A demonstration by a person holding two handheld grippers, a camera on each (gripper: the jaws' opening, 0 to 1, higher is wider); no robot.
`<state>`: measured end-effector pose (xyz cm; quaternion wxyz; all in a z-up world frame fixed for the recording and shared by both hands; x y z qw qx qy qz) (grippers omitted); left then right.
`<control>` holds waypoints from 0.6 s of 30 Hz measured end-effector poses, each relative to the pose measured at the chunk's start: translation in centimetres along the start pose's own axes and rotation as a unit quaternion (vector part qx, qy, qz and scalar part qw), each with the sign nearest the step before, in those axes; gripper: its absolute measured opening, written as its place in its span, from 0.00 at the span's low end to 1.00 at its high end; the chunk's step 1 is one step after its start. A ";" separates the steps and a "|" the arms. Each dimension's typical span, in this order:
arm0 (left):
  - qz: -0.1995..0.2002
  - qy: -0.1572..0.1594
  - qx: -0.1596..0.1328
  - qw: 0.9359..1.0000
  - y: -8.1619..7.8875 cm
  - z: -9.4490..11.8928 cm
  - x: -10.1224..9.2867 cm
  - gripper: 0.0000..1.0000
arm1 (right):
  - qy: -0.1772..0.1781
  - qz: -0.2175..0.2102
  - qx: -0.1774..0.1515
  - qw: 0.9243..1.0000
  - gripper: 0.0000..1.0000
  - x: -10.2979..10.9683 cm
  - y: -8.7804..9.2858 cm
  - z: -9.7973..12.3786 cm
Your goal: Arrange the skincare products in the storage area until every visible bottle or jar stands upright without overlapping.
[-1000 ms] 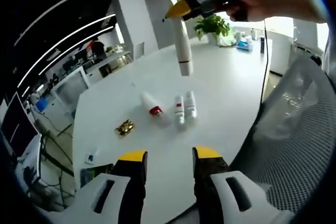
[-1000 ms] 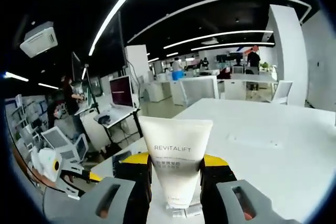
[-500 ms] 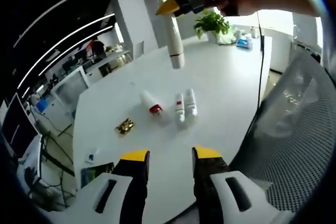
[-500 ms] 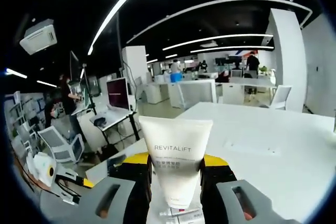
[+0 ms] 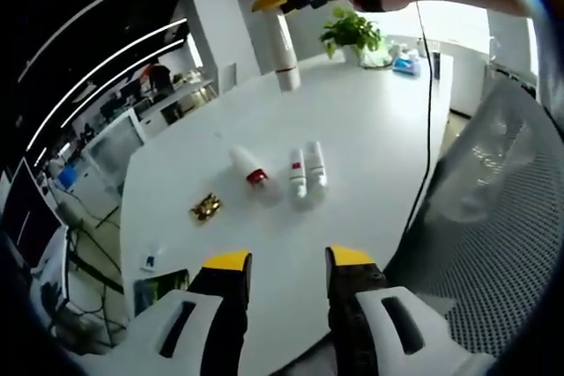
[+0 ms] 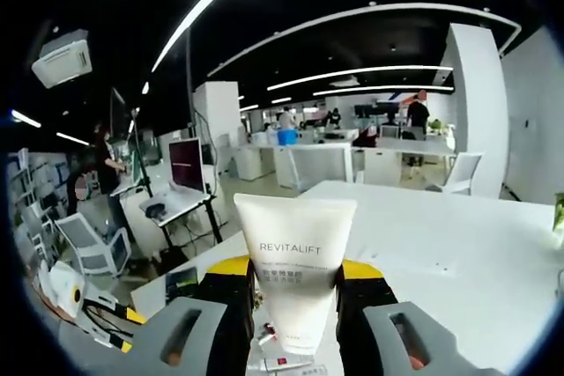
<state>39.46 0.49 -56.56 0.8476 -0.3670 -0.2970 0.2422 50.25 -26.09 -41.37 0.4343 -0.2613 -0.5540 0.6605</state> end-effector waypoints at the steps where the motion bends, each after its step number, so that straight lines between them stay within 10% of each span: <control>1: -0.001 0.000 0.000 1.000 0.0 0.0 0.0 0.35 | 0.001 0.002 0.000 1.000 0.30 -0.1 -0.1 0.0; 18: -0.009 0.003 0.013 1.000 0.4 -0.2 -0.1 0.37 | 0.004 0.020 0.001 1.000 0.30 -1.7 -1.1 -2.1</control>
Point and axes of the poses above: the point that each gripper's makers call its tool centre point, and the gripper's own axes: z roughly backward along the fingers, x roughly to its left, y roughly out of its underside, the point moved 6 cm from there along z, roughly backward along the fingers, and after that the axes turned 9 degrees about -y, right-handed, at the moved point
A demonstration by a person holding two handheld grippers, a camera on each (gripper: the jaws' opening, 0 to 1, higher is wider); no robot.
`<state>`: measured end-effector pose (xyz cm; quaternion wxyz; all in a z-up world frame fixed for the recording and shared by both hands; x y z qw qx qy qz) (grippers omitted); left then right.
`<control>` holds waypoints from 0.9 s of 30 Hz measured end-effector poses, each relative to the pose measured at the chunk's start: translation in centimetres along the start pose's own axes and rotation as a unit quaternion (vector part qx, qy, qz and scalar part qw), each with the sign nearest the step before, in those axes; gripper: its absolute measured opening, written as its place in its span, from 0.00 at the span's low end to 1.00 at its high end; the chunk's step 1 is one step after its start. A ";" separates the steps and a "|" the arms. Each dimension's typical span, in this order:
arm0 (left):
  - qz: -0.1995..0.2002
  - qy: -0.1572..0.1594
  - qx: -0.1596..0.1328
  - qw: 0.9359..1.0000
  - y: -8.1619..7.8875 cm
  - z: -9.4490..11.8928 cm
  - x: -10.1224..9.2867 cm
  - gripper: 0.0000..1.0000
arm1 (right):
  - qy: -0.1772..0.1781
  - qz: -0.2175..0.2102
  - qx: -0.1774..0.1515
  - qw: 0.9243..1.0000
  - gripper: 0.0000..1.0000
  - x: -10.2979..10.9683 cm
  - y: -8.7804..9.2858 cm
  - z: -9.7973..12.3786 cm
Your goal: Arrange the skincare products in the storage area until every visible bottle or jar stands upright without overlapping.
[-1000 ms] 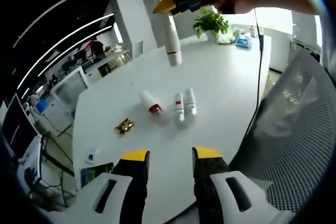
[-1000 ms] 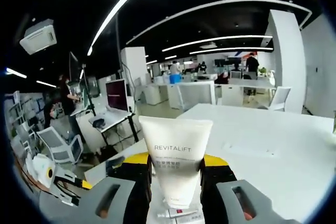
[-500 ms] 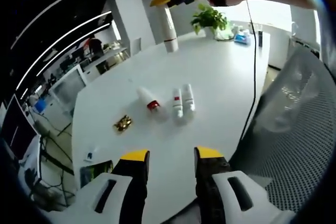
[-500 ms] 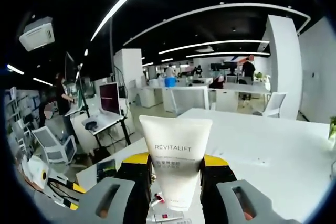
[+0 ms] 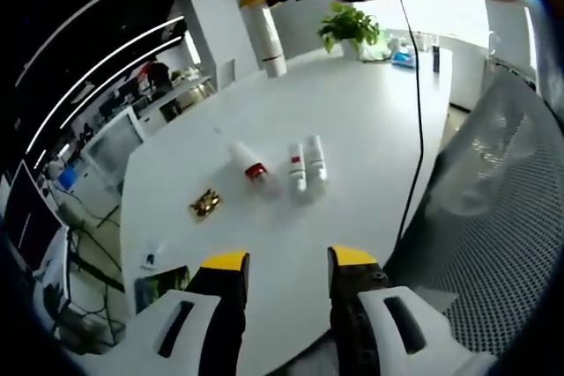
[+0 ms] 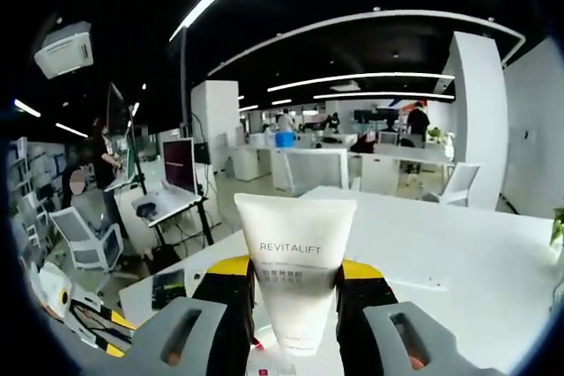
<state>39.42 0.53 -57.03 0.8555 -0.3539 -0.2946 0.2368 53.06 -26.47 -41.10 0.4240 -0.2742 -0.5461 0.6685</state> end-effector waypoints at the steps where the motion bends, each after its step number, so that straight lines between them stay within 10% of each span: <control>1: 0.000 0.002 0.002 1.000 0.1 0.0 -0.1 0.37 | 0.000 -0.001 0.001 1.000 0.30 -0.1 0.1 -0.1; 27: -0.002 0.018 0.018 1.000 0.5 -0.3 -0.5 0.35 | 0.010 -0.013 0.015 1.000 0.30 -2.3 1.2 -2.1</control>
Point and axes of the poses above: the point that each gripper's makers call its tool centre point, and the gripper's own axes: z roughly backward along the fingers, x roughly to its left, y roughly out of its underside, the point moved 6 cm from there along z, roughly backward along the fingers, and after that the axes turned 9 degrees about -y, right-handed, at the moved point
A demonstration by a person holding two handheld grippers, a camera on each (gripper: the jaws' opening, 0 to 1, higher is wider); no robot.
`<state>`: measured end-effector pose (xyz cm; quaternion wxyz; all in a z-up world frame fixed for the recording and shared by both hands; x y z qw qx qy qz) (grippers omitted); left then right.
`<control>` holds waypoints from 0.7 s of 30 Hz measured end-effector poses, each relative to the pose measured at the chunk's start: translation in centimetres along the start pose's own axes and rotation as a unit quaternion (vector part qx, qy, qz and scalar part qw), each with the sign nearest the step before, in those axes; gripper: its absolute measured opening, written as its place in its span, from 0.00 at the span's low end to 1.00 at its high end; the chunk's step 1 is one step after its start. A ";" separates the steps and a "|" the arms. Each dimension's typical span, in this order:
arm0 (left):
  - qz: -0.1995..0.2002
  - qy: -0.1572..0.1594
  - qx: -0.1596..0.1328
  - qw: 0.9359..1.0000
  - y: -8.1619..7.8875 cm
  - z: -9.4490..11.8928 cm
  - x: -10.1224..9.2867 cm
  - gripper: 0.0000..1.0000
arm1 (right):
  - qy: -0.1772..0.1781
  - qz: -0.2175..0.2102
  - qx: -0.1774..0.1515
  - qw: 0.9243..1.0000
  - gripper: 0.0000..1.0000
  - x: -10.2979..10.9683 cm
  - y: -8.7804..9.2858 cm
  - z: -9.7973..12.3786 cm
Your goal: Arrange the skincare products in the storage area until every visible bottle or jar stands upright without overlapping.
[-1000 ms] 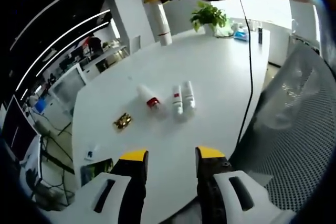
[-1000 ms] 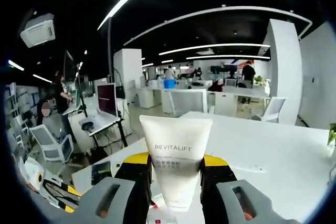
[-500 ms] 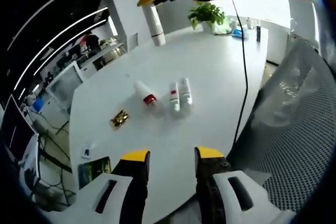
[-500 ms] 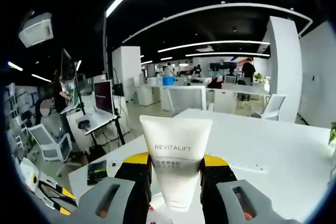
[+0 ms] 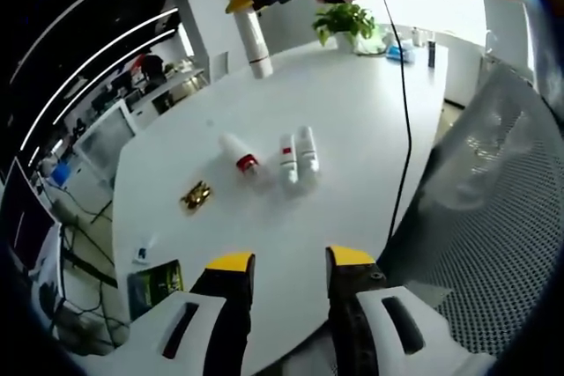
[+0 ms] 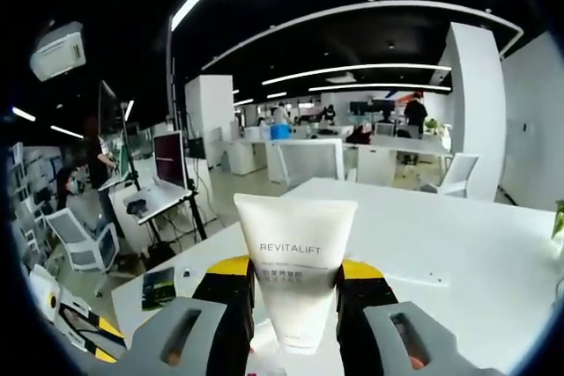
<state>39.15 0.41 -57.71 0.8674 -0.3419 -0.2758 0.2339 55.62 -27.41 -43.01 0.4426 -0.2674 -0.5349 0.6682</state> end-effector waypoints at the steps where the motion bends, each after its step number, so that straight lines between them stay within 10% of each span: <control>1: 0.000 0.000 0.000 1.000 0.0 0.0 0.0 0.35 | 0.001 -0.001 0.001 1.000 0.30 0.0 0.1 0.0; 21: -0.005 0.008 0.009 1.000 0.2 -0.1 -0.2 0.35 | 0.025 -0.015 0.024 0.999 0.30 -2.1 3.2 -0.9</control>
Point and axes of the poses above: the point that each gripper's makers call its tool centre point, and the gripper's own axes: z roughly backward along the fingers, x roughly to its left, y roughly out of its underside, the point moved 6 cm from there along z, roughly backward along the fingers, and after that the axes turned 9 degrees about -y, right-handed, at the moved point
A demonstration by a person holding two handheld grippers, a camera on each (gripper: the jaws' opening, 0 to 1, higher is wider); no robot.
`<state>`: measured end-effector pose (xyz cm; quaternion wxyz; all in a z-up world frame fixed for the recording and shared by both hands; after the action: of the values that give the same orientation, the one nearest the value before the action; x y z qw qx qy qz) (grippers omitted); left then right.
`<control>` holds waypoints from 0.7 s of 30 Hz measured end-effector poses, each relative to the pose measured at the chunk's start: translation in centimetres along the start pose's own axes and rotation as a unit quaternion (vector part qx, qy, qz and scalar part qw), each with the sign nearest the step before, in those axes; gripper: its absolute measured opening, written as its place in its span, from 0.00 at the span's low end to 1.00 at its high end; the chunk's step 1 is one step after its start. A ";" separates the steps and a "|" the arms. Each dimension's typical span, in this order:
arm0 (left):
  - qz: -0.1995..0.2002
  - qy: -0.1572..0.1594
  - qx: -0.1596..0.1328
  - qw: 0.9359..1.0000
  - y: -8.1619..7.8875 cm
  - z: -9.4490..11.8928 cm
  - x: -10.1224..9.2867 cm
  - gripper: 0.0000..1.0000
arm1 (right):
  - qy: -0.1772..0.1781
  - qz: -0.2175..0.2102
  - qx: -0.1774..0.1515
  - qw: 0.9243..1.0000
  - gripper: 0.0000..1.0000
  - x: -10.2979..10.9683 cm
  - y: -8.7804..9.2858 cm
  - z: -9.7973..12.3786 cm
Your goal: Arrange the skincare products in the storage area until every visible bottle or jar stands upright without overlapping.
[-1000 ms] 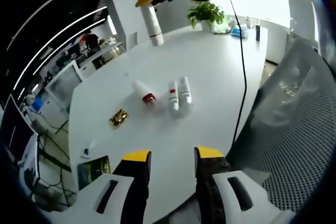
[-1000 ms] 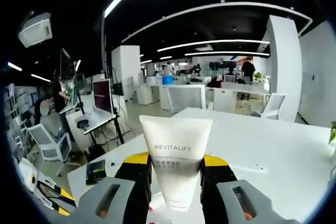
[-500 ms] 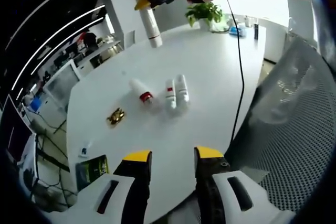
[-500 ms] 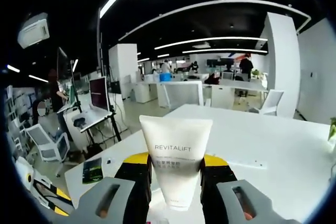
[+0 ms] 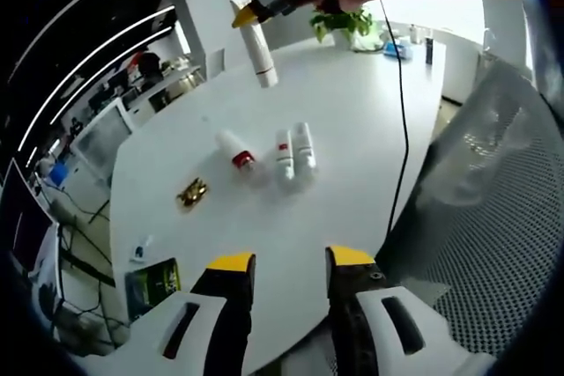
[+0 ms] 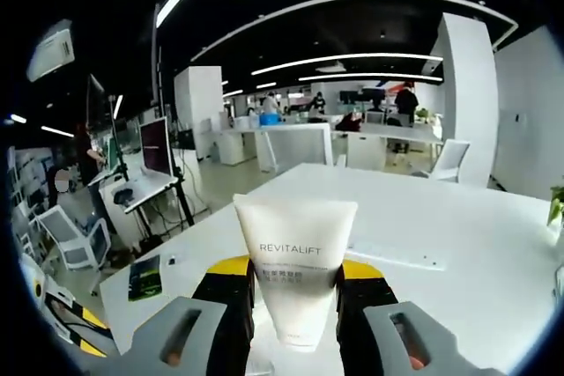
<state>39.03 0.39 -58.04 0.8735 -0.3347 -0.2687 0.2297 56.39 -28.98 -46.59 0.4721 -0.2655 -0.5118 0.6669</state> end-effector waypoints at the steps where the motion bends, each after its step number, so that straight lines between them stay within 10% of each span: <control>1: -0.001 0.000 0.000 1.000 0.0 0.0 0.0 0.35 | 0.001 -0.002 0.000 1.000 0.30 -0.1 0.1 -0.1; 21: -0.004 -0.003 0.019 1.000 0.6 -0.2 0.1 0.30 | 0.019 -0.012 0.019 1.000 0.29 -1.6 3.2 -2.2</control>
<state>39.06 0.75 -58.52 0.8800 -0.3159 -0.2685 0.2320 57.74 -29.62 -50.52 0.4946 -0.2634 -0.4928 0.6657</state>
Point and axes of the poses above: the point that each gripper's makers call its tool centre point, and the gripper's own axes: z roughly backward along the fingers, x roughly to its left, y roughly out of its underside, the point moved 6 cm from there along z, roughly backward along the fingers, and after that the axes turned 9 degrees about -y, right-handed, at the moved point
